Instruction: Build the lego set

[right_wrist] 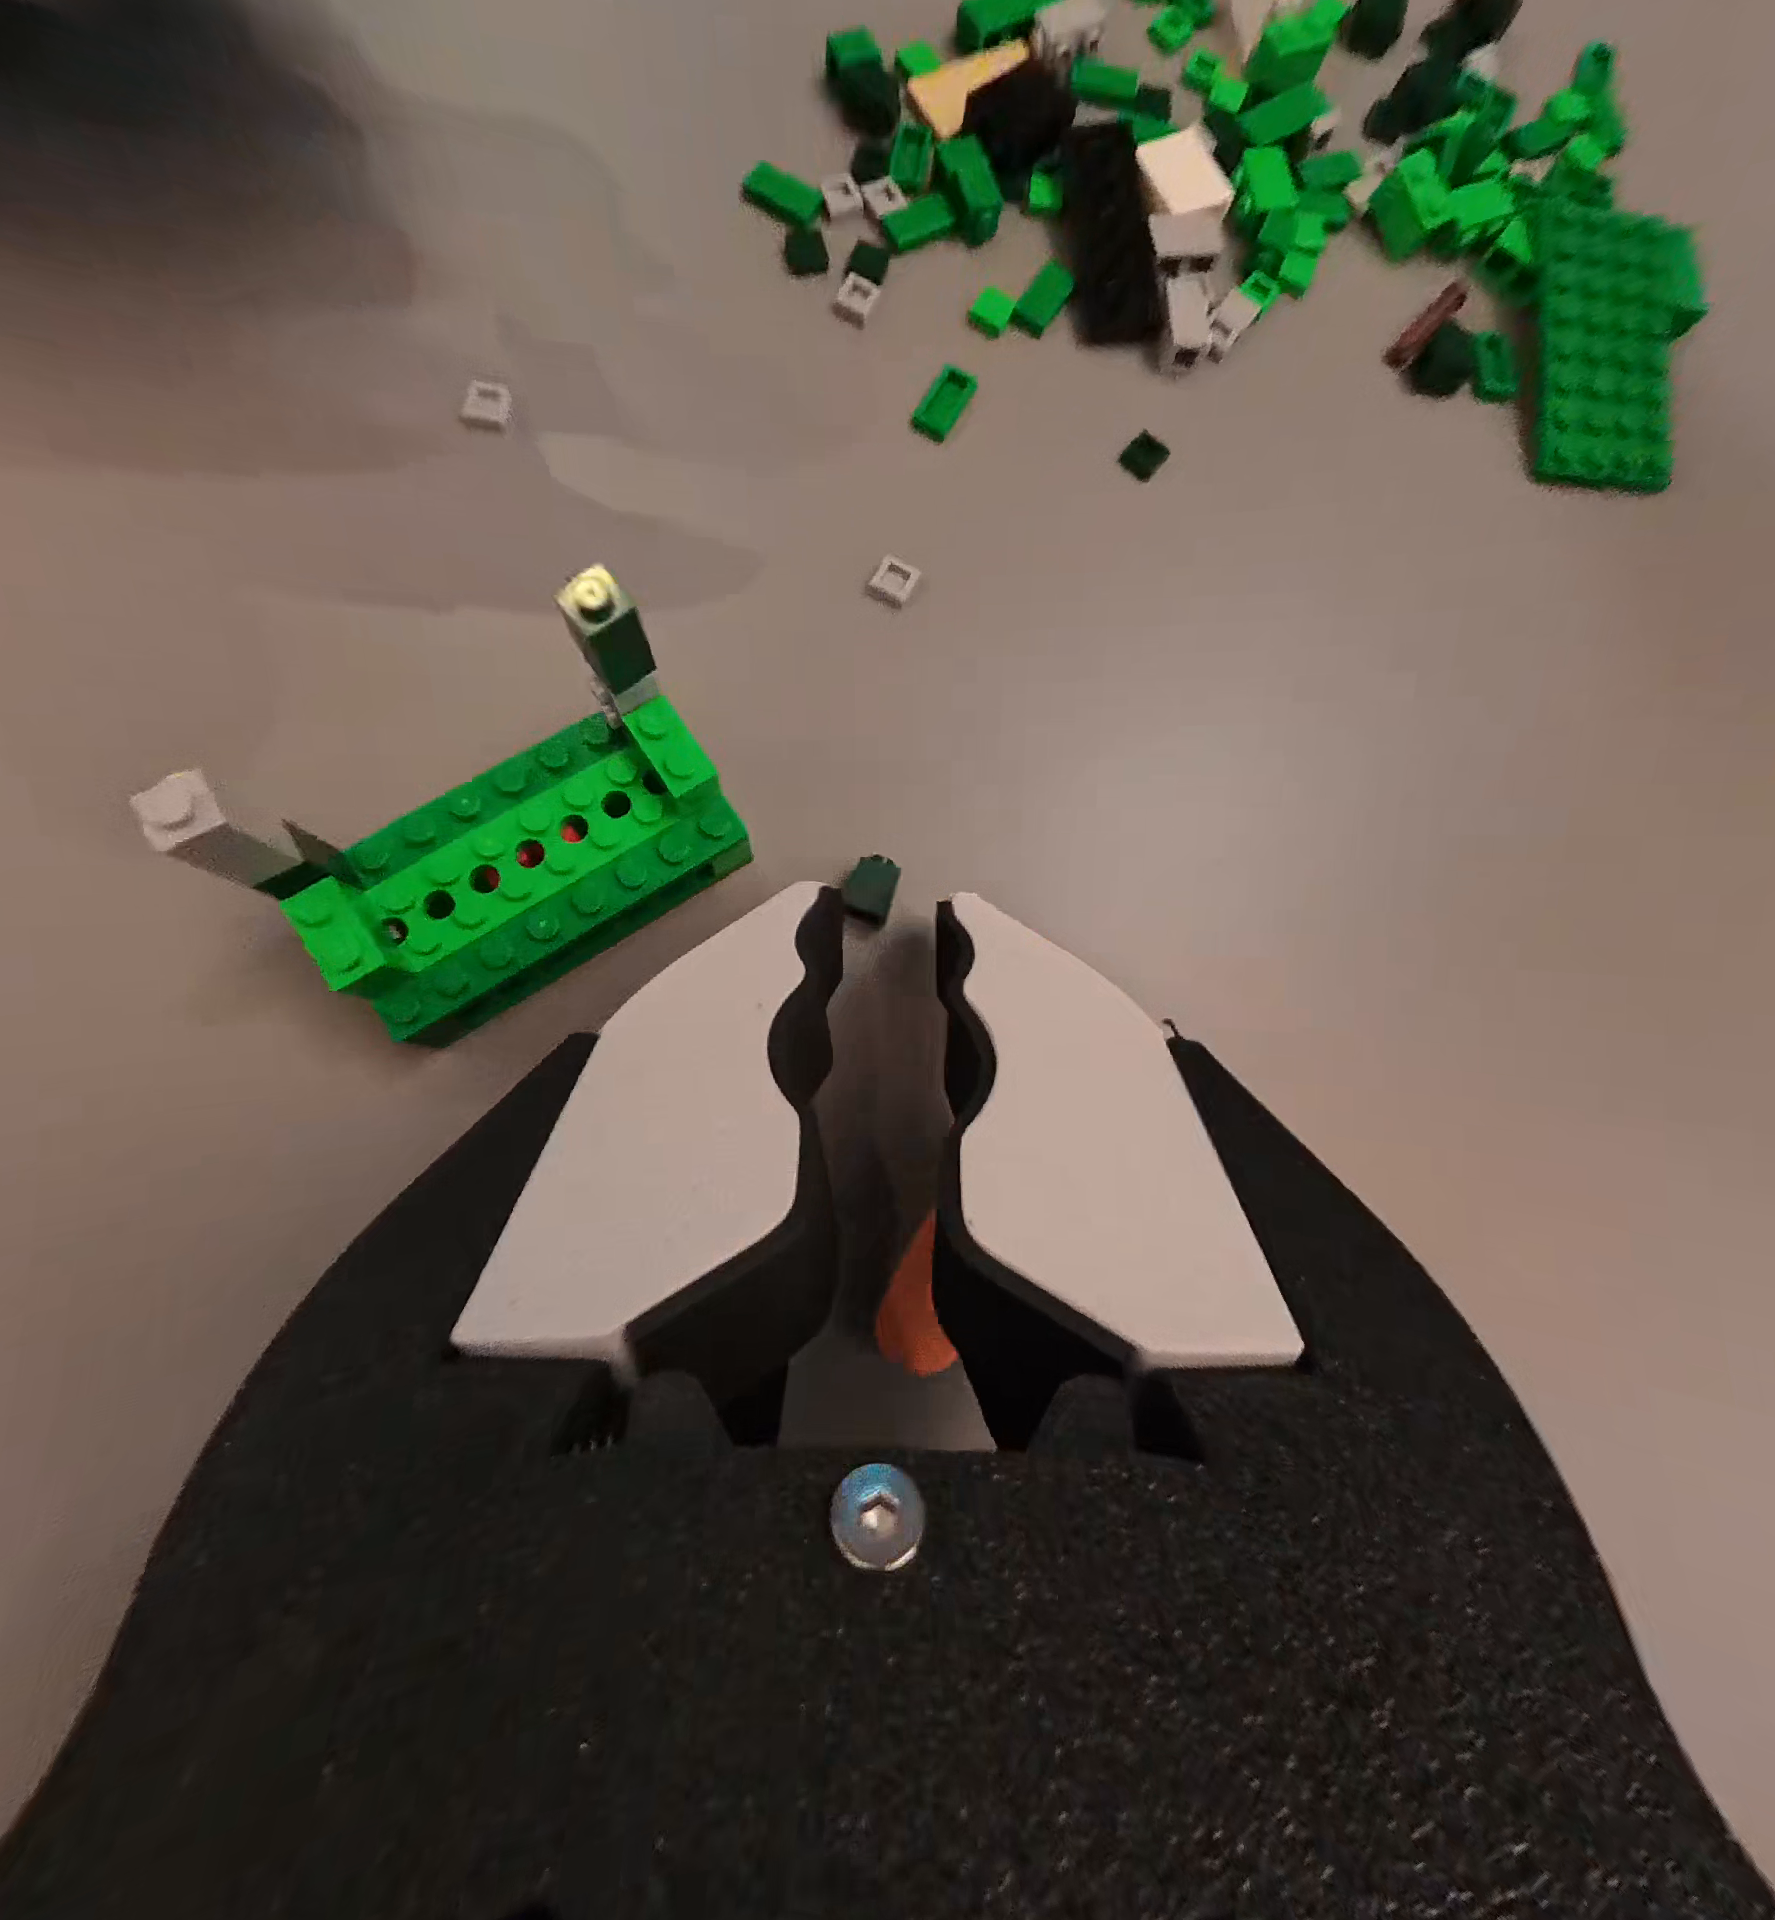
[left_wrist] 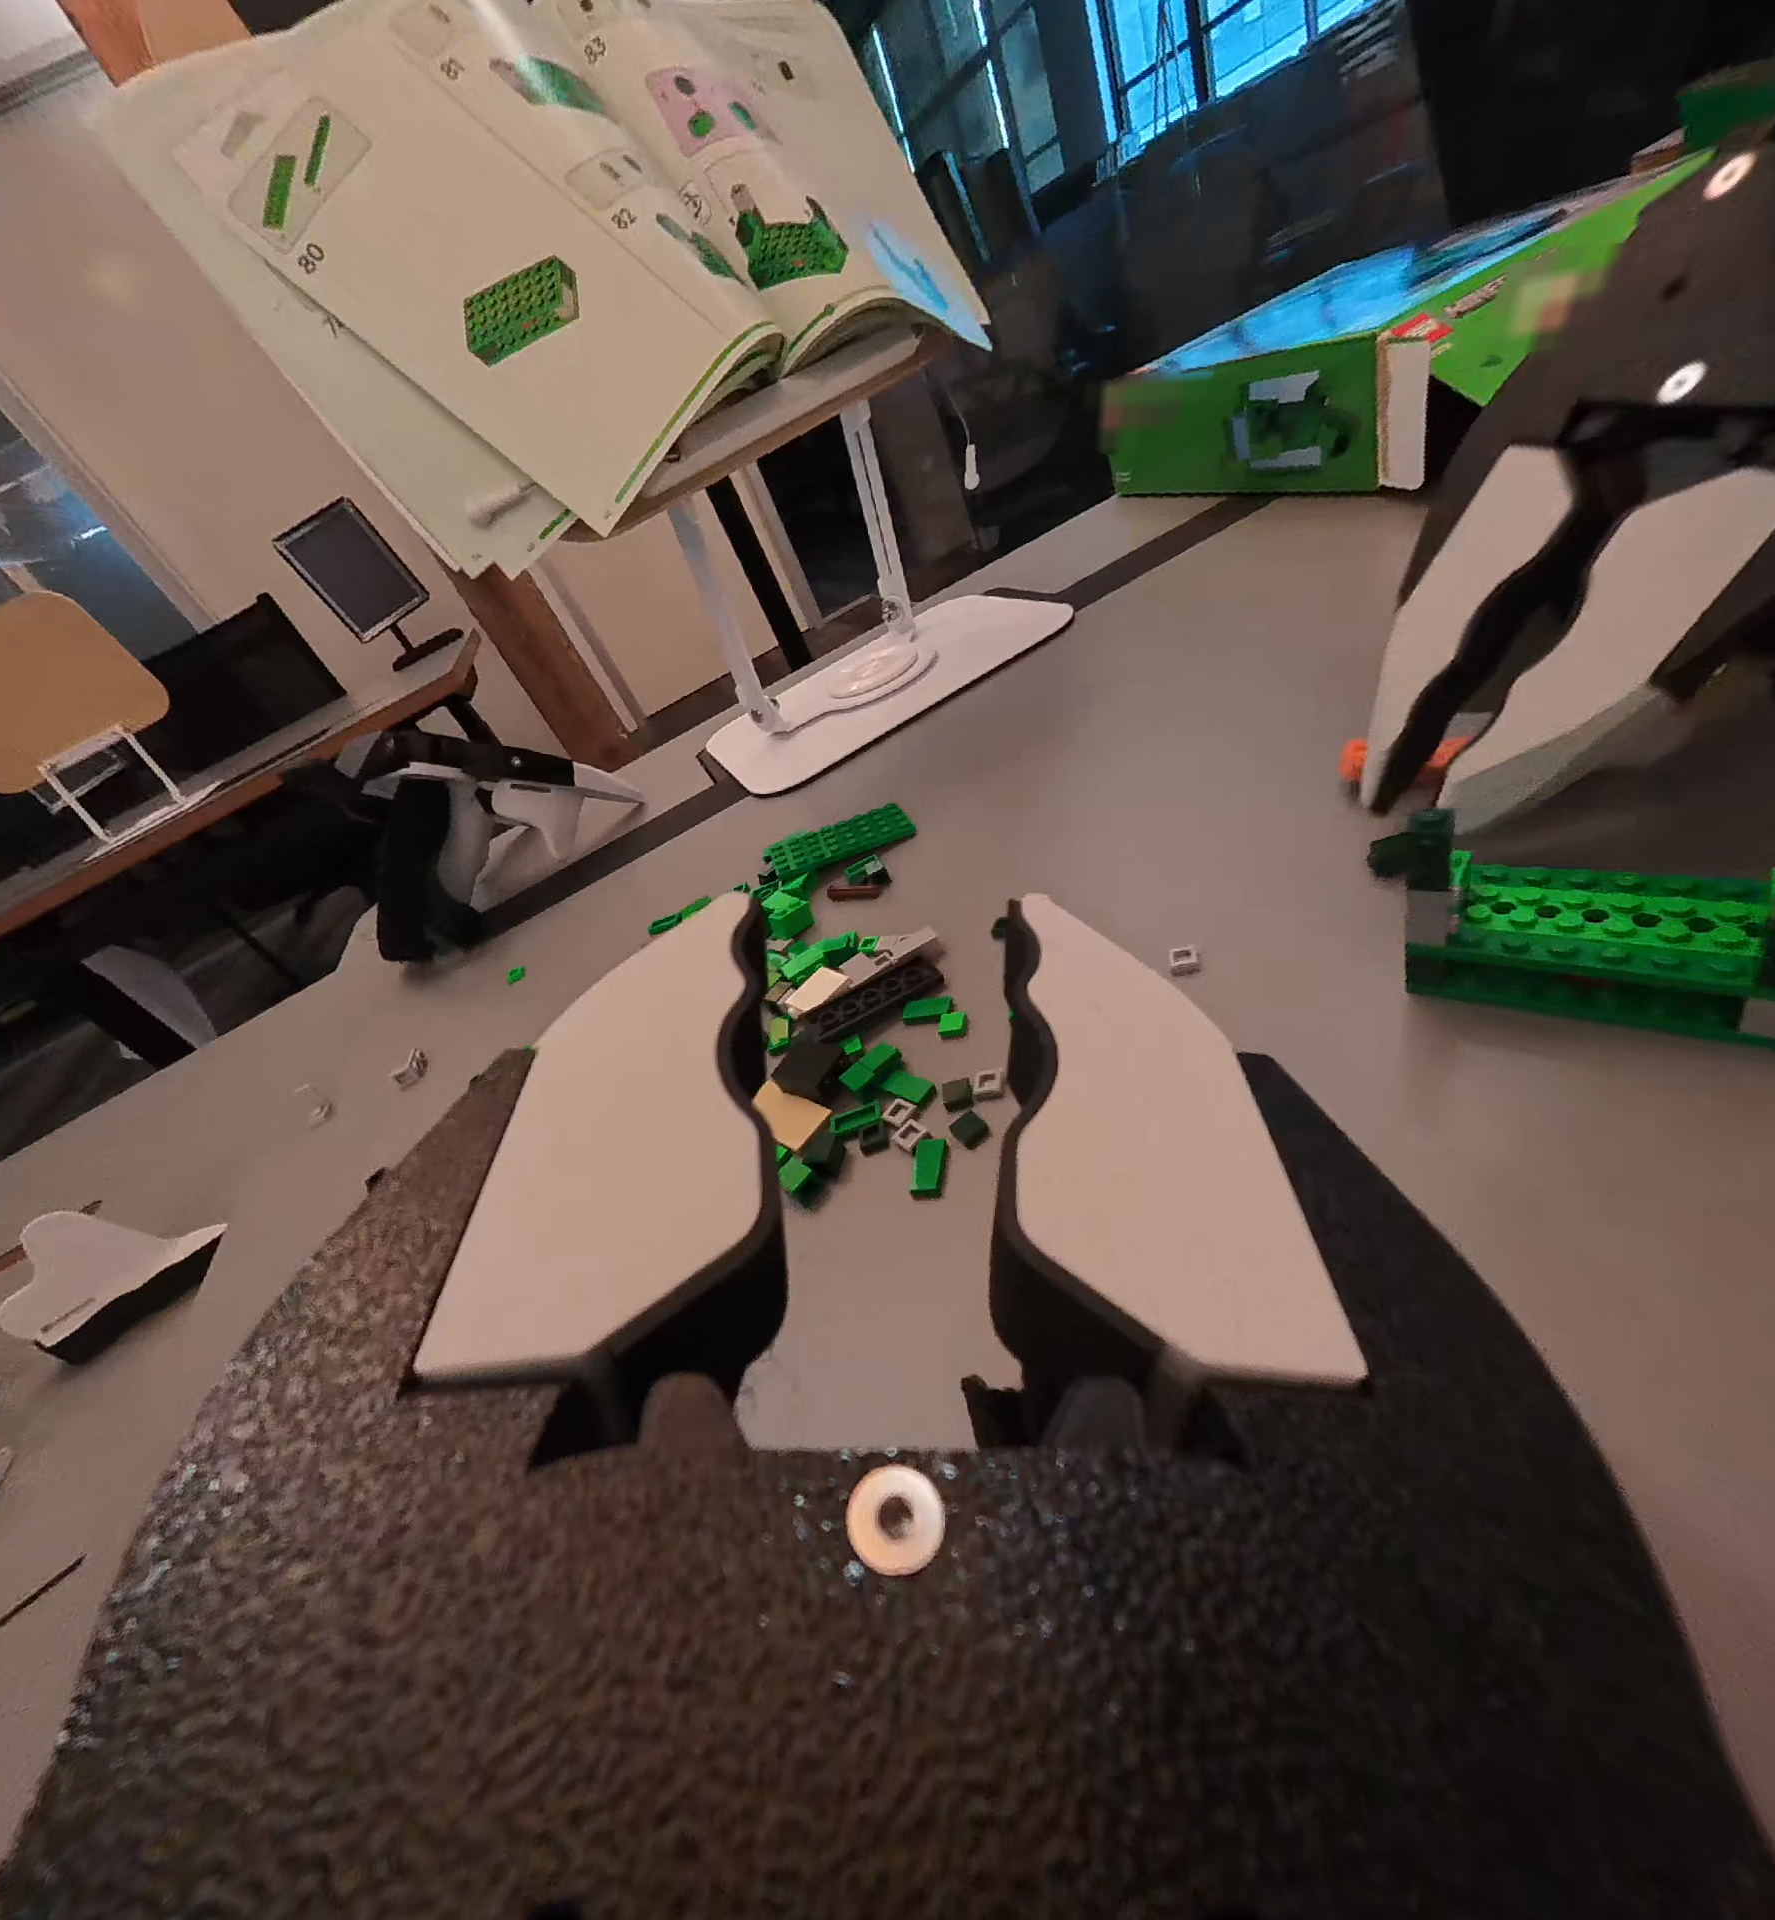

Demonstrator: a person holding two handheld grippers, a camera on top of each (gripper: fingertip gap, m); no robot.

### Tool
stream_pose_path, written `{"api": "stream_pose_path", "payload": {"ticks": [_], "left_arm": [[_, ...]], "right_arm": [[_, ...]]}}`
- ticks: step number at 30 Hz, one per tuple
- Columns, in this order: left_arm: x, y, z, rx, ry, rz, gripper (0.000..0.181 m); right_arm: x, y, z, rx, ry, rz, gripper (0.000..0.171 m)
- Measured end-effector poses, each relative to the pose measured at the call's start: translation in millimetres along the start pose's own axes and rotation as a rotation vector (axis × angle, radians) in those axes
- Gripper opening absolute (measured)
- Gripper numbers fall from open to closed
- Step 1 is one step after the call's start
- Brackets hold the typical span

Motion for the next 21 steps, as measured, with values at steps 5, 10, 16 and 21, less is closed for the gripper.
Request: {"api": "stream_pose_path", "payload": {"ticks": [5,10,16,21], "left_arm": [[3.2,-0.8,-1.7,0.004,0.025,-0.021,0.044],[3.7,-2.1,-4.1,0.013,0.018,0.005,0.045],[9.5,-8.8,-9.4,0.057,0.024,0.040,0.046],[23.7,-24.2,-14.7,0.122,0.036,0.097,0.046]], "right_arm": [[0.7,0.2,5.1,-0.009,-0.018,0.024,0.008],[13.5,-10.8,-11.3,0.173,0.136,-0.065,0.007],[5.3,-31.1,-67.6,0.644,0.342,-0.215,0.008],[-19.1,-33.5,-96.0,0.803,0.370,-0.338,0.008]]}}
Point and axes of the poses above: each gripper's, where its closed fingertips meet, z out along the fingers, y out of its underside, x = y × z across the jaws, the point moved 1 cm from there along -z, back along the fingers, and after that the axes turned 1 degree about x, right-handed, at the moved point
